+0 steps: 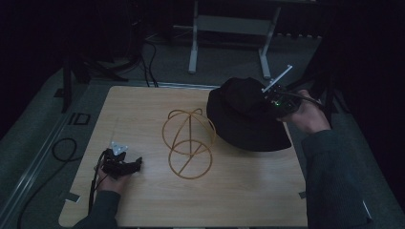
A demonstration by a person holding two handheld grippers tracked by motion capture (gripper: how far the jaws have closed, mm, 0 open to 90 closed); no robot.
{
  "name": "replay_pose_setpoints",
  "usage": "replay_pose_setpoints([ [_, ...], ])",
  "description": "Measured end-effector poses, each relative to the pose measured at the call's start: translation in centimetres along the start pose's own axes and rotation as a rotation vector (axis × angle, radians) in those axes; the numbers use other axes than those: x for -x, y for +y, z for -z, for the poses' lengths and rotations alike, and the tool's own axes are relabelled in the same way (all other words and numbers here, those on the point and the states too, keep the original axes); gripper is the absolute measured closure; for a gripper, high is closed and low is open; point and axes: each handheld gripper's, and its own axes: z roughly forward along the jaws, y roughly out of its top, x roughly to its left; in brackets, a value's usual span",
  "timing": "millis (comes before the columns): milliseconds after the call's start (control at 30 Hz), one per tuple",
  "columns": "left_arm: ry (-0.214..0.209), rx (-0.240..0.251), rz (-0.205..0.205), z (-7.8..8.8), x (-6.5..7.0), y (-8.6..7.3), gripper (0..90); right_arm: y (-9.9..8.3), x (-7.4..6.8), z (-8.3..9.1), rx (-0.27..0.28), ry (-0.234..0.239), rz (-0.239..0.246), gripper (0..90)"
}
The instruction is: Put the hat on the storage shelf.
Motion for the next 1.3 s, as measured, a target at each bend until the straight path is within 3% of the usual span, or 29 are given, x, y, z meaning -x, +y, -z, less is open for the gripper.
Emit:
replay_pose_setpoints([
  [733,0.0,-0.002,-0.002,0.0,0.0,0.0,17.6,-0.2,0.4,1.8,0.015,-0.007,0.018,87.8],
  [1300,-0.001,-0.002,0.001,0.0,0.0,0.0,17.6,-0.7,0.7,3.3,0.057,0.0,0.012,87.8],
])
